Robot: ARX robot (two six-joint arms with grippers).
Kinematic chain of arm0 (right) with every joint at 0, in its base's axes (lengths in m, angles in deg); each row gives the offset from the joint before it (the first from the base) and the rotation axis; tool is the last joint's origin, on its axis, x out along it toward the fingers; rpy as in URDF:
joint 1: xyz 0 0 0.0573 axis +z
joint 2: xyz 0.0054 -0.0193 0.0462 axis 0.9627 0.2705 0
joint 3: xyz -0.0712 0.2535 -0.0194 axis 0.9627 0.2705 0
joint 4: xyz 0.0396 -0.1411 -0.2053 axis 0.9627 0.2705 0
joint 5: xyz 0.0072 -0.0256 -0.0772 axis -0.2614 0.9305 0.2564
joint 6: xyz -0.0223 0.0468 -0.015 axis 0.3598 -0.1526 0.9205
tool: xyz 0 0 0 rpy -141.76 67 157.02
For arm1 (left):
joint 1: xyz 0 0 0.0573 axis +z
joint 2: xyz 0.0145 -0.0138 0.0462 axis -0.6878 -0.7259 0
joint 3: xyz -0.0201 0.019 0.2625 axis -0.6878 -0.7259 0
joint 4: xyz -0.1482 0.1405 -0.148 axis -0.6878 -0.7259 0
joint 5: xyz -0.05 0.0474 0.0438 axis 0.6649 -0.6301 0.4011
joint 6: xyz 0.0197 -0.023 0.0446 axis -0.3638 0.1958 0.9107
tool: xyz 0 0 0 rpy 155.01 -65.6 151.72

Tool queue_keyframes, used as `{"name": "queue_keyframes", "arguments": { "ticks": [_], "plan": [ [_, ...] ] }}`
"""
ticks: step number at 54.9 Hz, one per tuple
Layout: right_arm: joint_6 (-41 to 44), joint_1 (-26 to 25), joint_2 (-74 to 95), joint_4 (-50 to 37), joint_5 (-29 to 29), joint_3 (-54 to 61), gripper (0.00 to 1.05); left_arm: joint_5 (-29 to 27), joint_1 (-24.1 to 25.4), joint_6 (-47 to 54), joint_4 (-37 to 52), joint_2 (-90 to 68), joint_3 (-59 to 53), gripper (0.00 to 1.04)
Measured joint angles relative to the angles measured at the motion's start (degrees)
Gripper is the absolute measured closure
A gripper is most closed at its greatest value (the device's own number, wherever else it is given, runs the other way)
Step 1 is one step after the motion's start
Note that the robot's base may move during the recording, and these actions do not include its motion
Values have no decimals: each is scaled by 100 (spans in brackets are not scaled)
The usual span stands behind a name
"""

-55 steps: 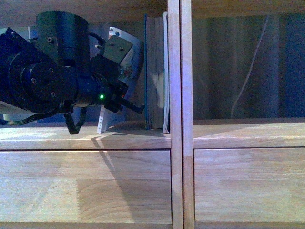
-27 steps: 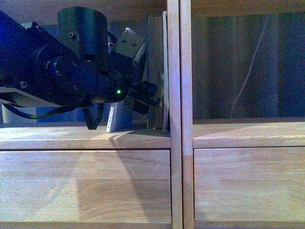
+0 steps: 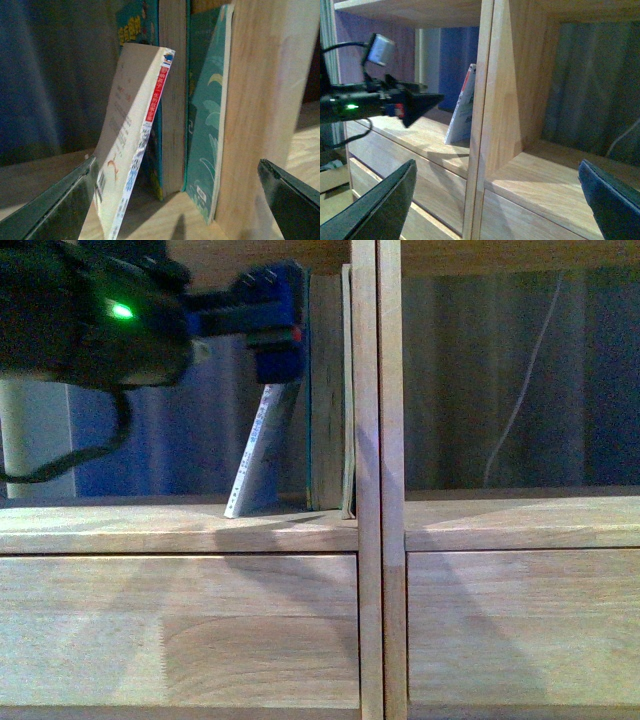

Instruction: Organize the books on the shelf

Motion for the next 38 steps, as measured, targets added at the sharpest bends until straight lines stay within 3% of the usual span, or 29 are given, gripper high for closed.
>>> {"name": "queue_keyframes", "arguments": {
  "ticks": [13, 20, 22, 25, 27, 31, 38],
  "plan": [
    [0, 2, 0, 0, -2, 0, 7, -13, 28, -144, 11, 452, -380, 8],
    [2, 4, 0, 2, 11, 0, 7, -2002, -42, -214, -990, 772, -710, 25],
    [190, 328, -98, 758, 1062, -133, 13, -2439, 70, -223, -911, 1016, -1147, 34],
    [358, 767, -302, 1856, 2494, -184, 23, -2448, 278, -240, -686, 1333, -1700, 45],
    [428, 898, -424, 2227, 3067, -37, 29, -2415, 376, -243, -573, 1495, -1963, 50],
    [501, 966, -625, 2306, 3674, 345, 39, -2264, 525, -247, -363, 1803, -2465, 61],
    [551, 990, -962, 2074, 3891, 1001, 59, -1954, 772, -254, -52, 2277, -3314, 82]
  ]
}}
